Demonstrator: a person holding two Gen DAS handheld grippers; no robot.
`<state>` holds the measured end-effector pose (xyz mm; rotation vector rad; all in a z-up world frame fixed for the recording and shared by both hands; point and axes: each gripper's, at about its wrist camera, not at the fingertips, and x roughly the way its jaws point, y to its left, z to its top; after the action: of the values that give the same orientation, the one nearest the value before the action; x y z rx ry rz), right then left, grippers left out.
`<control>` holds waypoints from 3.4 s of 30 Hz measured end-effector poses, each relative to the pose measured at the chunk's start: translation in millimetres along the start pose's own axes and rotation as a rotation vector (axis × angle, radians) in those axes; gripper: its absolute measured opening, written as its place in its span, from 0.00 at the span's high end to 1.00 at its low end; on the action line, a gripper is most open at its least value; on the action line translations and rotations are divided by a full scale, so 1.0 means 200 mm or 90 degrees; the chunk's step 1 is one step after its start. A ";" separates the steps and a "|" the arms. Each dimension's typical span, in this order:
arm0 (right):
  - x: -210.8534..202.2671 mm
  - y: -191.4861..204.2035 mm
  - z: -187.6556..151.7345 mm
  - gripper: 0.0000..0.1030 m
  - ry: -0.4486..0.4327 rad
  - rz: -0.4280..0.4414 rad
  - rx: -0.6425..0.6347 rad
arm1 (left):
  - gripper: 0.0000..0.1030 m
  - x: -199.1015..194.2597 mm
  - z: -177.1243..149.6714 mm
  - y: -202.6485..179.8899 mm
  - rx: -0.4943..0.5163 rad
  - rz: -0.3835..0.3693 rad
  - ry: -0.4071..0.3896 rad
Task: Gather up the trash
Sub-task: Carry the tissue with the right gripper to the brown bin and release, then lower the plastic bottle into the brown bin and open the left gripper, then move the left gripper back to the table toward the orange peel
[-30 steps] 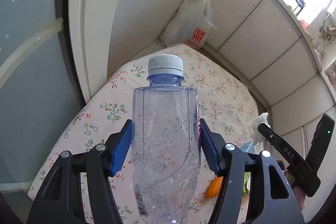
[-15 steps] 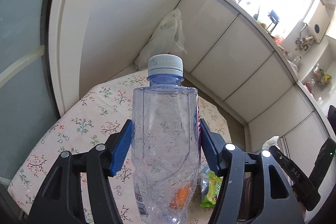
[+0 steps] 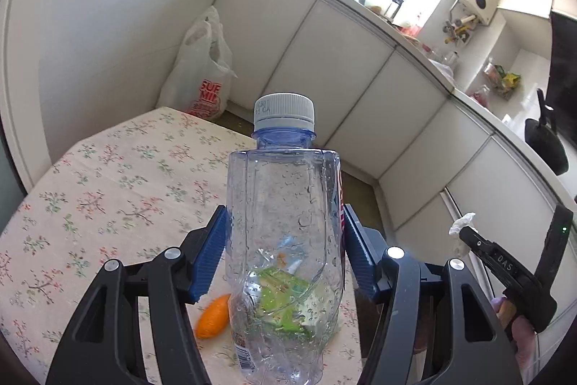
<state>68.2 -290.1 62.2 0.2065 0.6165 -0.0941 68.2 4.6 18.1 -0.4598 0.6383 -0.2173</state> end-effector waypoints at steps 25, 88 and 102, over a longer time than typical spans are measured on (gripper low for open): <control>-0.20 -1.05 -0.07 0.07 -0.056 -0.252 0.283 | 0.40 0.43 -0.26 -1.13 0.151 -0.162 0.120; 0.19 -0.16 -0.09 0.07 0.059 -0.202 -0.018 | 0.11 0.47 -0.06 -0.29 0.078 0.110 0.191; 0.42 0.38 -0.23 0.07 0.129 -0.105 -0.125 | 0.11 0.54 -0.17 0.43 0.003 0.198 0.361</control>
<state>121.9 -208.7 -11.7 -0.0264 0.8395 -0.1719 137.4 31.8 -103.2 -0.2855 1.2519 -0.0499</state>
